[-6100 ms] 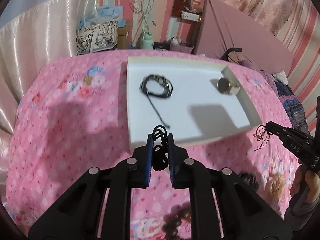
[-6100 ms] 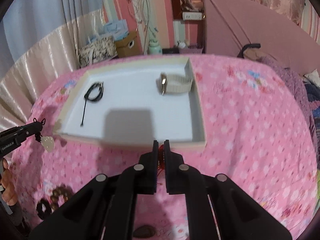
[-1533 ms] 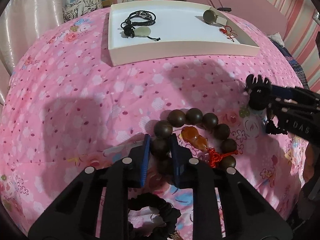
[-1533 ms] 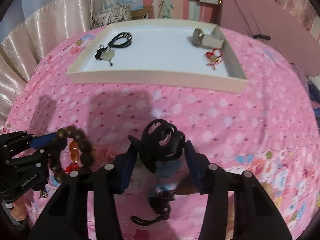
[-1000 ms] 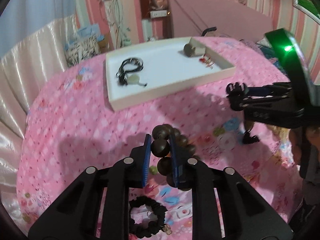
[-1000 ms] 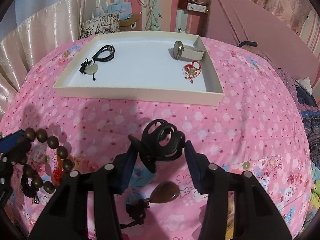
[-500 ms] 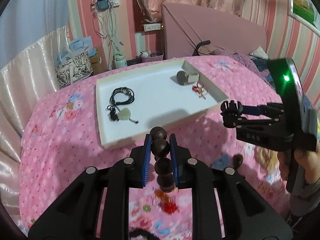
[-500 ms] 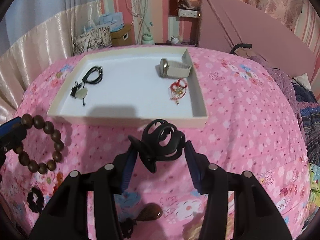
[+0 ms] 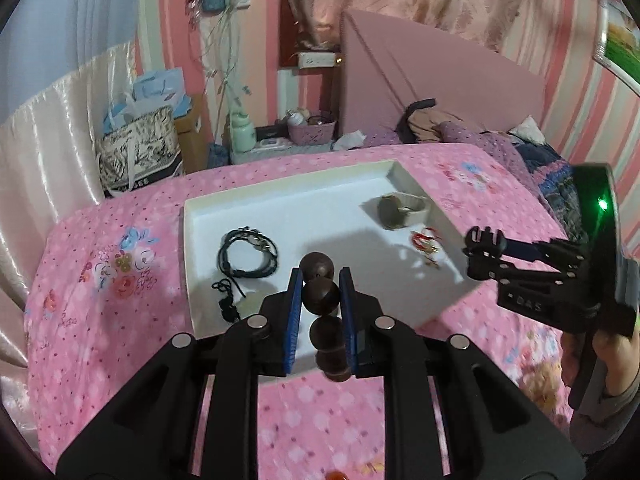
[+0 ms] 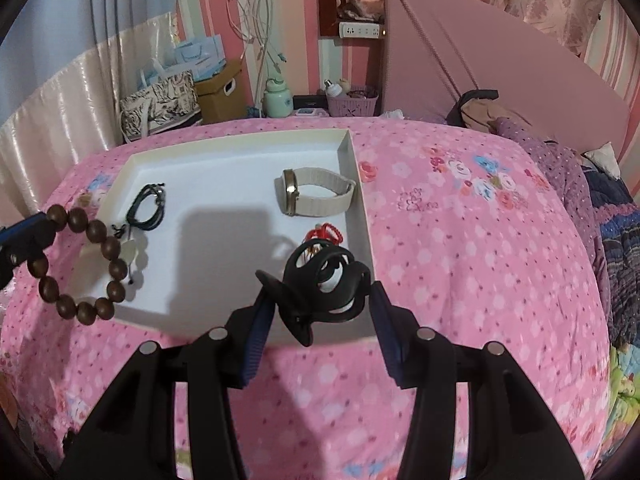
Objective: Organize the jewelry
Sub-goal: 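Carry the bead bracelet and hair clip into the white tray and open both grippers, then move both grippers back toward the scrunchies on the bedspread, then grasp the beige flower scrunchie with the right gripper while the left grasps the black charm scrunchie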
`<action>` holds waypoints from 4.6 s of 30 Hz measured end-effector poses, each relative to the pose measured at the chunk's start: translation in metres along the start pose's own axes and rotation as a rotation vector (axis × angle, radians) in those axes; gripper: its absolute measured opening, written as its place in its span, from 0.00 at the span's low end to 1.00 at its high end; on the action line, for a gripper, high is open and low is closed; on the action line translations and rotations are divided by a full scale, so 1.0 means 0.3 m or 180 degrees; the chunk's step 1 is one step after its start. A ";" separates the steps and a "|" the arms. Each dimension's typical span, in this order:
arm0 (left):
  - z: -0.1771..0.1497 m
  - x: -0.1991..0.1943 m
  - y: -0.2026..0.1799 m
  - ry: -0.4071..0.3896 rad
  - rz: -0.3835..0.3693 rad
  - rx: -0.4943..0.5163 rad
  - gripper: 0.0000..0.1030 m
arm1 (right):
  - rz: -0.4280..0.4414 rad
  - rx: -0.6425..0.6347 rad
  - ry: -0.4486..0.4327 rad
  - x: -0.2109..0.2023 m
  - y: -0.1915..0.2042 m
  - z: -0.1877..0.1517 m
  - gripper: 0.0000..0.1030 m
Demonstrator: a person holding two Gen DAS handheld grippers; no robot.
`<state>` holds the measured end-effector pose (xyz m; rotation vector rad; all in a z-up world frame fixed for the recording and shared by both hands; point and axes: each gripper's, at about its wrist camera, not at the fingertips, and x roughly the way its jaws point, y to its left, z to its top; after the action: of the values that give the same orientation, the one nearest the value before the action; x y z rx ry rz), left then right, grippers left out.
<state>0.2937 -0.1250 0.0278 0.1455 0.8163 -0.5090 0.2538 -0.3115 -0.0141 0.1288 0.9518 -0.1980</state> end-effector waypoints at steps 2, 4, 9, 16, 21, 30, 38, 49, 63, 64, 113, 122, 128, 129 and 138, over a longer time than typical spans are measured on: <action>0.006 0.049 0.034 0.0073 -0.0005 -0.0077 0.16 | -0.0004 -0.0016 0.0038 0.039 0.007 0.011 0.47; -0.005 0.113 0.080 0.0191 0.0016 -0.0185 0.16 | -0.0018 -0.0042 0.0081 0.080 0.014 0.020 0.47; -0.083 0.184 0.174 0.0379 0.0010 -0.0401 0.16 | 0.0013 -0.0021 0.0198 0.168 0.014 0.021 0.47; -0.171 0.266 0.192 0.0533 0.0460 -0.0225 0.16 | -0.0038 -0.0075 0.0214 0.223 0.033 0.001 0.47; -0.182 0.297 0.160 0.0553 0.0583 -0.0089 0.16 | -0.0040 -0.0094 0.0194 0.217 0.038 -0.005 0.48; -0.158 0.237 0.153 0.0477 0.0602 -0.0078 0.24 | 0.0070 -0.0069 0.0134 0.184 0.028 -0.005 0.49; -0.136 0.125 0.122 0.0287 0.0565 -0.0084 0.48 | 0.0043 -0.0016 0.0051 0.099 0.010 -0.009 0.55; -0.205 -0.075 0.110 0.0103 0.0625 -0.0220 0.81 | -0.0094 -0.0016 -0.0136 -0.033 0.021 -0.075 0.64; -0.349 -0.252 0.158 0.0059 0.0813 -0.0512 0.97 | -0.0299 -0.0130 -0.0325 -0.220 0.007 -0.220 0.84; -0.356 -0.261 0.165 0.0066 0.0803 -0.0534 0.97 | -0.0295 -0.0115 -0.0324 -0.230 -0.001 -0.231 0.86; -0.765 -0.268 0.134 0.0466 0.0815 -0.0498 0.94 | -0.0822 0.0208 -0.0054 -0.231 -0.186 -0.628 0.87; -0.817 -0.248 0.143 0.0526 0.0814 -0.0542 0.88 | -0.0731 0.0299 0.0024 -0.181 -0.196 -0.675 0.87; -0.833 -0.234 0.159 0.0531 0.0831 -0.0609 0.88 | -0.0708 0.0299 -0.0010 -0.172 -0.191 -0.670 0.87; -0.836 -0.232 0.160 0.0527 0.0839 -0.0617 0.88 | -0.0696 0.0312 -0.0027 -0.169 -0.192 -0.673 0.87; -0.864 -0.243 0.165 0.0450 0.0860 -0.0678 0.85 | -0.0571 0.0390 -0.0135 -0.175 -0.207 -0.697 0.87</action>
<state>0.1053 0.0273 -0.0994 0.0937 0.9669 -0.1567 0.0440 -0.3251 -0.0927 0.1514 0.9090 -0.4232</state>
